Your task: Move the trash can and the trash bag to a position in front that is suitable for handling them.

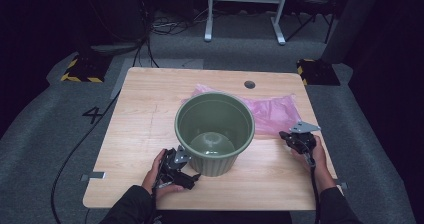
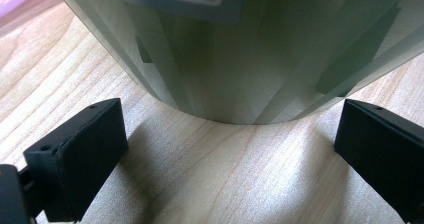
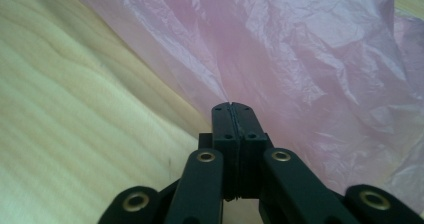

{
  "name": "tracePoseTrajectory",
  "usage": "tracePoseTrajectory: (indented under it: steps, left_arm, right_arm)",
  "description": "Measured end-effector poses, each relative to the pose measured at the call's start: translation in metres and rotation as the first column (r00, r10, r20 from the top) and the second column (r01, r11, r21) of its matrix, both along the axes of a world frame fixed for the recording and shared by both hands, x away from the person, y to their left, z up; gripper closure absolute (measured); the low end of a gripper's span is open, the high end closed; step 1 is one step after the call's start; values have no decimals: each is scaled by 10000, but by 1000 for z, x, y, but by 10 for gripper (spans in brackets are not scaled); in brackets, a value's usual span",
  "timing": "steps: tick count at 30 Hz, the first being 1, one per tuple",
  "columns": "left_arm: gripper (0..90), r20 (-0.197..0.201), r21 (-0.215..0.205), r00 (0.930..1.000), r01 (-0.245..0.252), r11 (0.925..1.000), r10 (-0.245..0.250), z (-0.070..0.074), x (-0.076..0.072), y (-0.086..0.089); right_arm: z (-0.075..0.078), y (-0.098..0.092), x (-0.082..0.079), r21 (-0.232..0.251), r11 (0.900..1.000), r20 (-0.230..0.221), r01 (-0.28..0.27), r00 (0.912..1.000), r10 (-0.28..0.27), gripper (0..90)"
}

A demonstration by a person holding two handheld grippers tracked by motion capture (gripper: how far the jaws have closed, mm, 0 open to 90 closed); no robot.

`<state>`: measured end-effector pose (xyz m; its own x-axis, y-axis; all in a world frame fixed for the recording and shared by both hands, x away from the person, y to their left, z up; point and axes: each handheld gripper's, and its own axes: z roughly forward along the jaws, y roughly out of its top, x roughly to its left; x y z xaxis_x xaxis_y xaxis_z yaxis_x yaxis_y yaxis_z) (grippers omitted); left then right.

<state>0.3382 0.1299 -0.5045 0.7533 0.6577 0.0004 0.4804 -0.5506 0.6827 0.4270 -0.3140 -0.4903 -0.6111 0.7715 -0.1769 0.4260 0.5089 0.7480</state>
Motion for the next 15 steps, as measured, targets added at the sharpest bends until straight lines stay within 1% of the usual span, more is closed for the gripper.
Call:
tracePoseTrajectory:
  steps: [2,4,6,7,8,10,11,12,13,14,15]
  left_arm:
    - [0,9,-1,10000,10,10000,-10,0,0,0]
    - [0,7,0,10000,16,10000,-16,0,0,1]
    - [0,8,6,10000,26,10000,-26,0,0,2]
    - [0,0,2,10000,49,10000,-49,0,0,2]
    - [0,16,5,10000,63,10000,-63,0,0,3]
    - [0,15,5,10000,54,10000,-54,0,0,3]
    - [0,15,5,10000,54,10000,-54,0,0,3]
    - [0,29,36,10000,48,10000,-48,0,0,3]
    - [0,85,32,10000,8,10000,-8,0,0,3]
    - [0,110,95,9999,28,10000,-29,0,-1,3]
    - [0,118,100,9999,10,9999,-11,0,-1,3]
  right_arm:
    - [1,-6,-6,31,10000,-41,57,10000,-57,825]
    - [3,-8,-12,259,9996,-42,-131,9999,133,771]
    - [7,-6,-19,488,9983,-42,-305,9995,307,653]
    - [11,-3,-23,808,9954,-172,-509,9985,525,603]
    - [15,1,-27,1079,9907,-189,-833,9961,858,540]
    - [23,13,-36,1032,9873,111,-1209,9927,1204,468]
    - [23,13,-36,1032,9873,111,-1209,9927,1204,468]
    - [28,26,-43,969,9824,336,-1597,9870,1572,384]
    - [30,33,-46,893,9809,430,-1729,9846,1697,346]
    - [31,40,-49,864,9784,508,-1876,9817,1837,328]
    - [33,48,-51,970,9735,539,-2071,9778,2027,316]
